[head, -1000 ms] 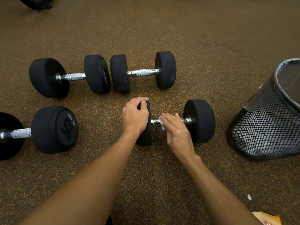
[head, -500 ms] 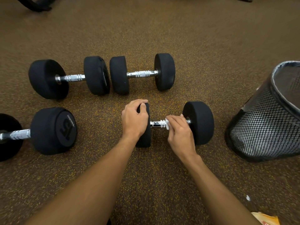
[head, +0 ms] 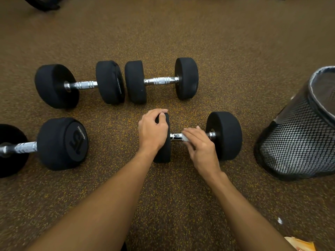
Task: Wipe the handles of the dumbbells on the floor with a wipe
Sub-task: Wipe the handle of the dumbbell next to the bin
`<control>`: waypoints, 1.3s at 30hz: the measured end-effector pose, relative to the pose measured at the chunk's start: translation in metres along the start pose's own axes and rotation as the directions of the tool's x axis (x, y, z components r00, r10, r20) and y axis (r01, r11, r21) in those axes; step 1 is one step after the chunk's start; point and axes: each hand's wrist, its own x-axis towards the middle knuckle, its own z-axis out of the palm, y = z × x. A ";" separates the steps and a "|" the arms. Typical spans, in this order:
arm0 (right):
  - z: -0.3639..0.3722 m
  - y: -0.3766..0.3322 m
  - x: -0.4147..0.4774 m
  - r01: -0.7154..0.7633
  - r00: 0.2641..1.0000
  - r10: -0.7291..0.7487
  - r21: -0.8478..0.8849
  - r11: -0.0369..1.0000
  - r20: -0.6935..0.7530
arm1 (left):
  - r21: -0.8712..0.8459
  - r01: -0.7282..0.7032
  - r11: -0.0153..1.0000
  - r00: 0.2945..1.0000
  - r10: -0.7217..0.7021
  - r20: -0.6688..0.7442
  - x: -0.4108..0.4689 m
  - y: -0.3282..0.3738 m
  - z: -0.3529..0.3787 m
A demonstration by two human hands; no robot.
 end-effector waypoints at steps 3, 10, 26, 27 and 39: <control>0.000 0.002 0.004 0.045 0.998 -0.045 0.003 0.999 0.036 | -0.008 -0.002 1.000 1.000 0.002 0.003 0.000 -0.001 0.001; 0.001 0.006 0.003 0.042 0.999 -0.041 -0.012 0.999 0.010 | -0.011 0.000 1.000 1.000 0.000 -0.005 0.001 -0.001 0.001; -0.001 0.008 -0.003 -0.019 0.999 0.018 -0.033 0.999 -0.031 | -0.010 -0.009 1.000 1.000 0.009 -0.011 0.000 -0.001 0.000; 0.000 0.007 -0.002 -0.048 0.998 0.046 -0.036 0.998 -0.051 | -0.007 -0.010 1.000 1.000 0.010 -0.011 -0.001 0.000 0.000; -0.008 -0.004 -0.002 -0.153 0.982 0.173 -0.226 0.962 0.071 | 0.031 -0.048 0.998 0.998 0.047 0.041 -0.003 0.001 -0.004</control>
